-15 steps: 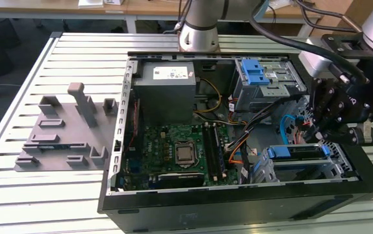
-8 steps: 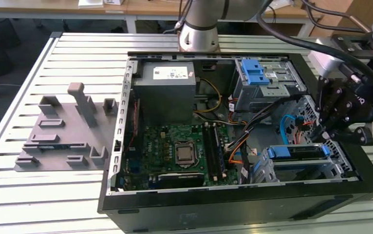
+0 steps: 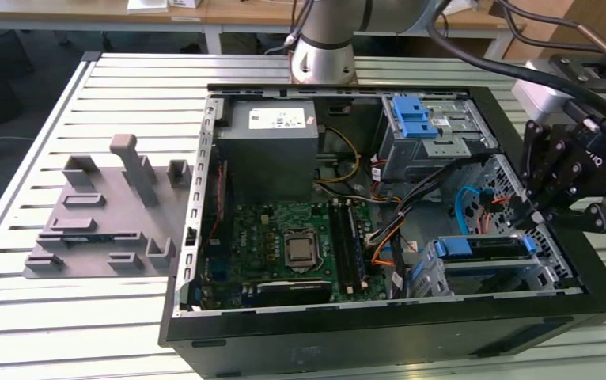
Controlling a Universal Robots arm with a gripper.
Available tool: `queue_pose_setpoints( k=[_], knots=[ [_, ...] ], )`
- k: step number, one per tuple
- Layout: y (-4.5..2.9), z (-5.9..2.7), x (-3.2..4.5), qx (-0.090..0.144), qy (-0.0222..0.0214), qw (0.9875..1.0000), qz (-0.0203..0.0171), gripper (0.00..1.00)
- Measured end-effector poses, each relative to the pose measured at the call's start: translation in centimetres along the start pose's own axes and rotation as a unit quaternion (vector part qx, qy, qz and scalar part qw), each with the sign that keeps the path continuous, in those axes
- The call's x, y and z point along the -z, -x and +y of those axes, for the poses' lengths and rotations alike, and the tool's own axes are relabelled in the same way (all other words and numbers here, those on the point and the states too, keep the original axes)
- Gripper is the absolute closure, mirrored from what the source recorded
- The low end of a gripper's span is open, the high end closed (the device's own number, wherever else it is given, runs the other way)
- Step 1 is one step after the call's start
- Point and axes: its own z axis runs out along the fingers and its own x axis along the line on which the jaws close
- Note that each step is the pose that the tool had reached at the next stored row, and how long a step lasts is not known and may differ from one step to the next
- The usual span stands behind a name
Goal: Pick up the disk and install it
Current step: 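Insert the first disk wire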
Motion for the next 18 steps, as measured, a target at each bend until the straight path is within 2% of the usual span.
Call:
queue_pose_setpoints(
  k=[5,12,18],
  knots=[
    [0.52,-0.24,0.01,-0.005,0.0,1.0,0.0025,0.89],
    [1.12,-0.25,0.03,-0.011,0.0002,0.9999,0.0025,0.89],
    [1.37,-0.24,0.06,-0.027,0.0004,0.9996,0.0025,0.89]
  ],
)
